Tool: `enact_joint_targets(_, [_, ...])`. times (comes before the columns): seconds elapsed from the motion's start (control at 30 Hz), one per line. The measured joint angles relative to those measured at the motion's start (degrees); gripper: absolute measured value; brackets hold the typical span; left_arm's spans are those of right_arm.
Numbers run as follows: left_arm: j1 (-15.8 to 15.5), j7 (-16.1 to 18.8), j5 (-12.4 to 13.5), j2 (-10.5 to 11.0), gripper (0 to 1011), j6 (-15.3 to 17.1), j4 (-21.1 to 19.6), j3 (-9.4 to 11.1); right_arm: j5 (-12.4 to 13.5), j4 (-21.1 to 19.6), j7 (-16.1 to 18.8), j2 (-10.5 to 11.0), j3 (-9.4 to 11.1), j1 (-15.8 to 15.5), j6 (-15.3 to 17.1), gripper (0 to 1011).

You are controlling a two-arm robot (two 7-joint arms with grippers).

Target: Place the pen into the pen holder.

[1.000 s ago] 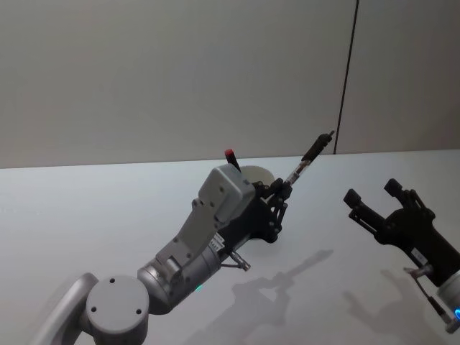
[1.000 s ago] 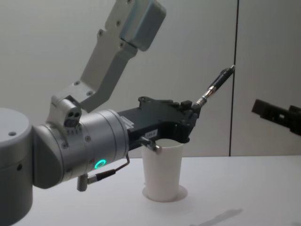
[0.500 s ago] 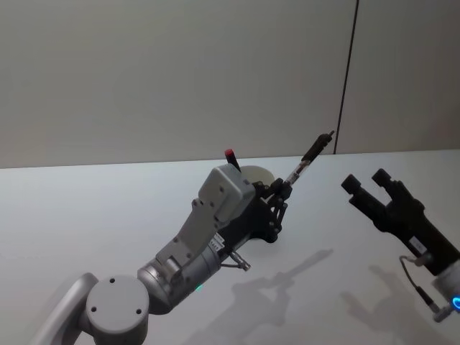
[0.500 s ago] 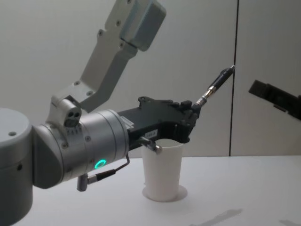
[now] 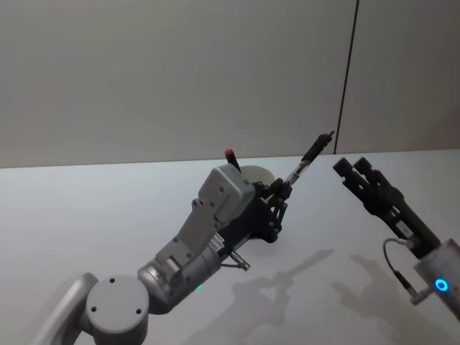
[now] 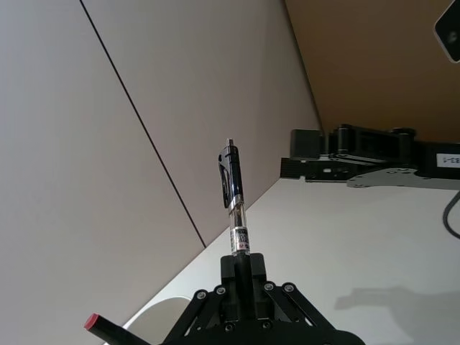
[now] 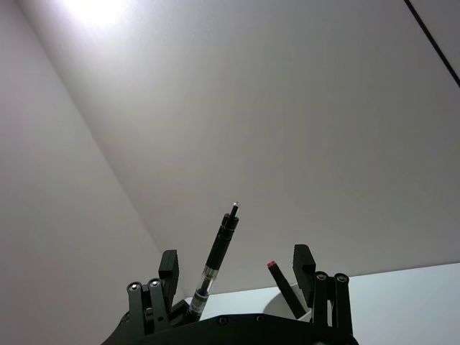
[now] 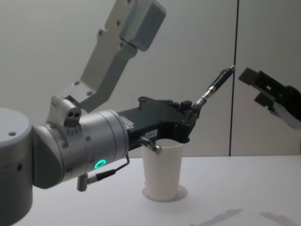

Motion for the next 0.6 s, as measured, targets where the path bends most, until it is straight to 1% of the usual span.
enact_joint_targets(0.03, [0.0,0.0,0.0,0.0,126,0.0,0.0,0.0,0.6,1.0,0.5,-0.3,-0.2,0.8,0.1,1002])
enact_joint_targets(0.07, [0.0,0.0,0.0,0.0,126,0.0,0.0,0.0,0.6,1.0,0.5,-0.3,-0.2,0.8,0.1,1002])
enact_joint_targets(0.1, [0.0,0.0,0.0,0.0,126,0.0,0.0,0.0,1.2,1.9,0.9,-0.6,-0.3,1.4,0.3,1002])
enact_joint_targets(0.3, [0.0,0.0,0.0,0.0,126,0.0,0.0,0.0,3.0,5.2,1.9,-1.8,-1.2,3.8,0.8,1002])
enact_joint_targets(0.6, [0.0,0.0,0.0,0.0,126,0.0,0.0,0.0,4.5,8.1,1.8,-3.2,-2.3,6.1,2.0,1002])
